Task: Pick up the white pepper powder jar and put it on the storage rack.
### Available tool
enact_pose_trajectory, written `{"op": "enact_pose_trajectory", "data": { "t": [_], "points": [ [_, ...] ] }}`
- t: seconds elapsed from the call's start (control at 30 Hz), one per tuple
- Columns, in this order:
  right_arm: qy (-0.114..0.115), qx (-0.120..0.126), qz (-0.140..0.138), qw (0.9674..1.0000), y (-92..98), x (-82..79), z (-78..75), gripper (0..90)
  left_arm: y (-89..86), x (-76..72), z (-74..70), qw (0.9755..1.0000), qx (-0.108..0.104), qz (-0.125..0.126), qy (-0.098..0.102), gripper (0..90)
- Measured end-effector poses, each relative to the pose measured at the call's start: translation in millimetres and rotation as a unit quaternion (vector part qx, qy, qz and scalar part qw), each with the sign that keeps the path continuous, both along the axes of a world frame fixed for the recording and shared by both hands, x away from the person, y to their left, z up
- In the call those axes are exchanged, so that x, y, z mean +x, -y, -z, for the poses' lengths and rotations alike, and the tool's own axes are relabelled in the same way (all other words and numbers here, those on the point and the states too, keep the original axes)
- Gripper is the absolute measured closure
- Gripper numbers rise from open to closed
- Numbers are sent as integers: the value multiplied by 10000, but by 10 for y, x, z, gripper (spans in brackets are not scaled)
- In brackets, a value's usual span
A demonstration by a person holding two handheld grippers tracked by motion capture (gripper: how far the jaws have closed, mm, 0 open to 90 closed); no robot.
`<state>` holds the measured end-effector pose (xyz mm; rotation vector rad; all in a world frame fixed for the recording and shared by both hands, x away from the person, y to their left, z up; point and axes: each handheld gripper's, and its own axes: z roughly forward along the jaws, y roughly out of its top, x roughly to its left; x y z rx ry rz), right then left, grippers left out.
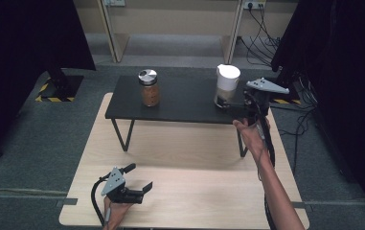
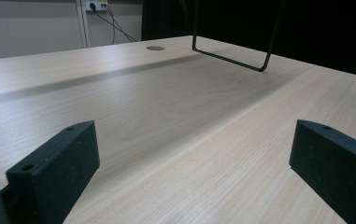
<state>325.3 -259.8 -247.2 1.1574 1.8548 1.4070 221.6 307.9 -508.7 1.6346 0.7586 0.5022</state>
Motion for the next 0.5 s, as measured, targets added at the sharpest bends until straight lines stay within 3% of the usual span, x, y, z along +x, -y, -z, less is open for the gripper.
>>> {"op": "enact_pose_trajectory", "data": {
  "t": [0.37,0.5],
  "points": [
    [173,120,-129,9997,213,-286,215,13,1,0,-1,10000,3,3,-2,9],
    [256,163,-182,9994,268,-402,359,14,0,-1,-1,10000,3,2,-4,9]
  ]
}}
